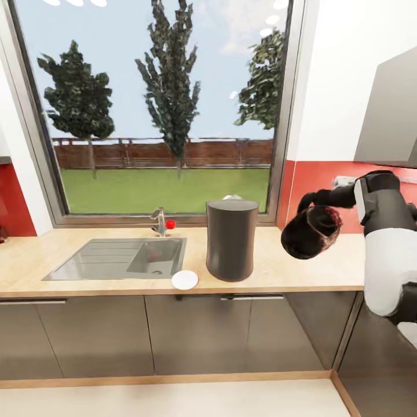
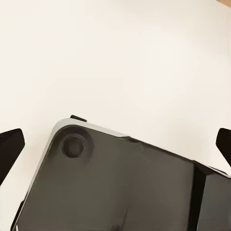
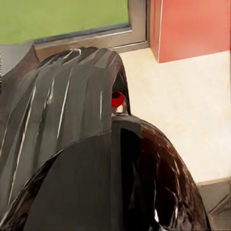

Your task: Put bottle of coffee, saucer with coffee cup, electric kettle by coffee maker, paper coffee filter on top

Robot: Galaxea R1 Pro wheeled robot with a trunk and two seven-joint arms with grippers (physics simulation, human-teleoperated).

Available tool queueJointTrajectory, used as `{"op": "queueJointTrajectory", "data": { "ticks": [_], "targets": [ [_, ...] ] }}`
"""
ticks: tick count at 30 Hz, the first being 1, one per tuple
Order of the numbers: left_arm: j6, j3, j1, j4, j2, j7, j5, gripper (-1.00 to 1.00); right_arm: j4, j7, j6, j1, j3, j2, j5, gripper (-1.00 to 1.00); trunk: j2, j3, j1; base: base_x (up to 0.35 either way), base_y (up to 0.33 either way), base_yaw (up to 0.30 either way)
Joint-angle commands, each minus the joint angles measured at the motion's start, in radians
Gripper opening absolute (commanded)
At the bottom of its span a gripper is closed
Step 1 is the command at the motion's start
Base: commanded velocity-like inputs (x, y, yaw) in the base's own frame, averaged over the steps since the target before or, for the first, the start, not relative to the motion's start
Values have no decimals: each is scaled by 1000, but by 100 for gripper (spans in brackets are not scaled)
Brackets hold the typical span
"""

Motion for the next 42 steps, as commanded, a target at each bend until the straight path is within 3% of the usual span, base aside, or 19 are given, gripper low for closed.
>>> {"op": "queueJointTrajectory", "data": {
  "ticks": [1, 2, 3, 4, 9, 12, 21, 24, 27, 42],
  "targets": [
    [1, 3, 1, -2, 1, -10, 10, 100, 51, 4, 3, -37, -2, 10, 76, -100, -1, 0, 0, 0, 0, 0],
    [1, 3, 1, -3, 5, -10, 10, 100, 104, 2, 3, -66, -2, 18, 135, -100, -1, 0, 0, 0, 0, 0],
    [1, 3, 1, -2, 7, -10, 10, 100, 142, 2, 3, -83, -2, 22, 167, -100, -1, 0, 0, 0, 0, 0],
    [2, 4, 1, -1, 9, -10, 13, 100, 235, -3, 3, -115, -2, 42, 220, -100, -1, 0, 0, 0, 0, 0],
    [4, 5, 1, 14, 6, -10, 14, 100, 340, -26, 3, -142, -2, 97, 320, -100, -1, 0, 0, 0, 0, 0],
    [5, 7, 1, 19, 5, -9, 14, 100, 418, -28, 3, -158, -2, 131, 356, -100, -1, 0, 0, 0, 0, 0],
    [9, 8, 1, 54, 3, 30, 16, 100, 492, -13, 3, -172, -2, 151, 369, -100, -1, 0, 0, 45, 0, 0],
    [62, 7, 1, 54, 1, 34, 15, 100, 510, -4, 3, -172, -6, 134, 366, -100, -1, 0, 0, 289, 0, 0],
    [67, 10, 1, 54, -1, 35, 15, 100, 514, -2, 3, -172, -11, 119, 366, -100, -1, 0, 0, 331, 0, 0],
    [67, 10, 1, 55, -3, 35, 15, 100, 568, -3, 3, -174, -11, 115, 366, -100, -1, 0, 0, 336, 0, 0]
  ]
}}
